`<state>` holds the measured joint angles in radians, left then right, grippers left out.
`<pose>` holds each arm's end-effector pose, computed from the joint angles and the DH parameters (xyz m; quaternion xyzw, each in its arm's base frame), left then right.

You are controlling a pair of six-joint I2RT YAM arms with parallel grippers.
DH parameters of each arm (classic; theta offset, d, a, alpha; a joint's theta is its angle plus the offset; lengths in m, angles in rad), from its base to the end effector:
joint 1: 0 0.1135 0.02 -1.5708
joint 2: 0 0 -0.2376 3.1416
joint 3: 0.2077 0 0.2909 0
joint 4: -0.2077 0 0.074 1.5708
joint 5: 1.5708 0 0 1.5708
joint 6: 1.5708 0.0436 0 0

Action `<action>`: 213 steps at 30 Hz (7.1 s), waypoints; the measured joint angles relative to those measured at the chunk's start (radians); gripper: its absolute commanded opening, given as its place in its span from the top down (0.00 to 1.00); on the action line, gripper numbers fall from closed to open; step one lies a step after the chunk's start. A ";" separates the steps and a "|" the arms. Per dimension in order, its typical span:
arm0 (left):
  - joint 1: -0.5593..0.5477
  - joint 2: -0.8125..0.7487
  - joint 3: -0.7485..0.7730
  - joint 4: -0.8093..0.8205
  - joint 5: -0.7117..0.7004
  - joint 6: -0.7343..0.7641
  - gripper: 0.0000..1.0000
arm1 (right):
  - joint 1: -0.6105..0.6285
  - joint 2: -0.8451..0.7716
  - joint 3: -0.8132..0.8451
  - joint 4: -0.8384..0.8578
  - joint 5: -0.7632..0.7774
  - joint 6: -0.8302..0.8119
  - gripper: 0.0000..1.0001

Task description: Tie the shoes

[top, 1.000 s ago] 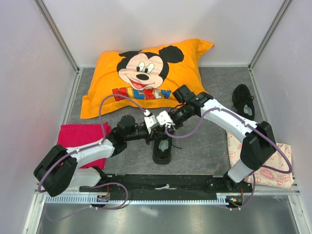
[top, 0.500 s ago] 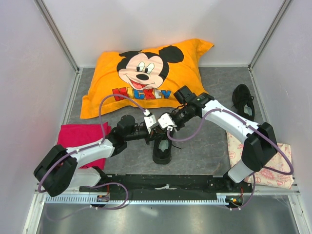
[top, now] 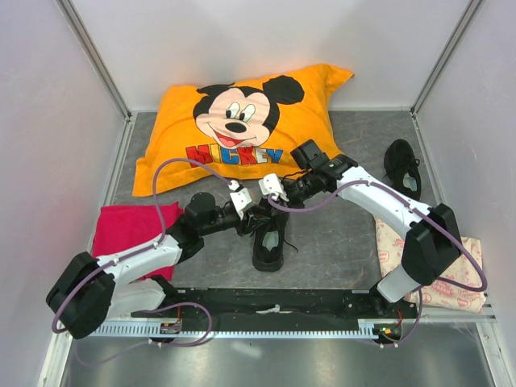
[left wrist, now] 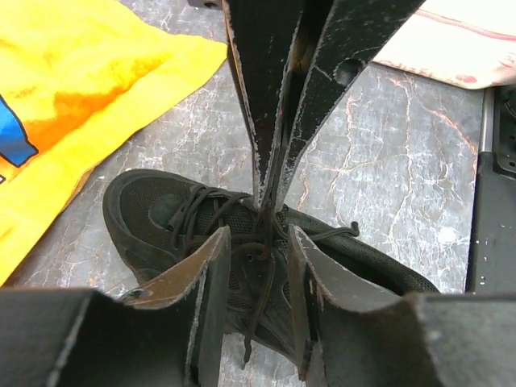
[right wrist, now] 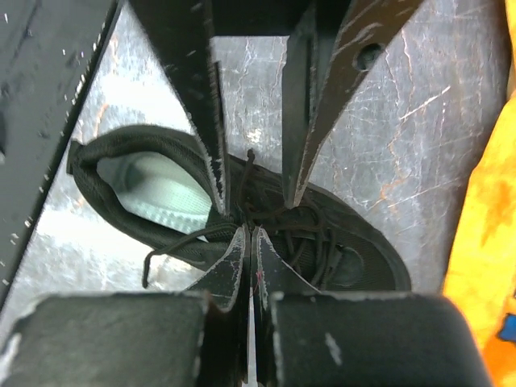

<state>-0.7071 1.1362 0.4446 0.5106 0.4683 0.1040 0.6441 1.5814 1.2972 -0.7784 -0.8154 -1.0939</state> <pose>0.2066 -0.2024 0.1734 0.4313 0.6279 -0.3552 0.5418 0.2713 0.2434 0.2381 -0.7429 0.4975 0.3226 0.3105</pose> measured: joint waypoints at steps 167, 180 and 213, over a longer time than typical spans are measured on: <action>-0.039 -0.067 -0.018 -0.009 -0.078 0.114 0.52 | 0.043 -0.049 -0.029 -0.008 0.105 -0.210 1.00; -0.039 -0.115 -0.044 -0.008 -0.169 0.114 0.48 | 0.000 -0.049 -0.106 0.281 0.063 0.451 1.00; -0.040 -0.001 -0.044 0.074 -0.173 0.035 0.46 | -0.003 -0.080 -0.188 0.457 0.065 0.838 1.00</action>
<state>-0.7467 1.1351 0.4007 0.5842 0.2951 0.1394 0.6411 1.5009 1.1091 -0.3218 -0.7502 -0.2558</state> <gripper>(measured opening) 0.529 0.007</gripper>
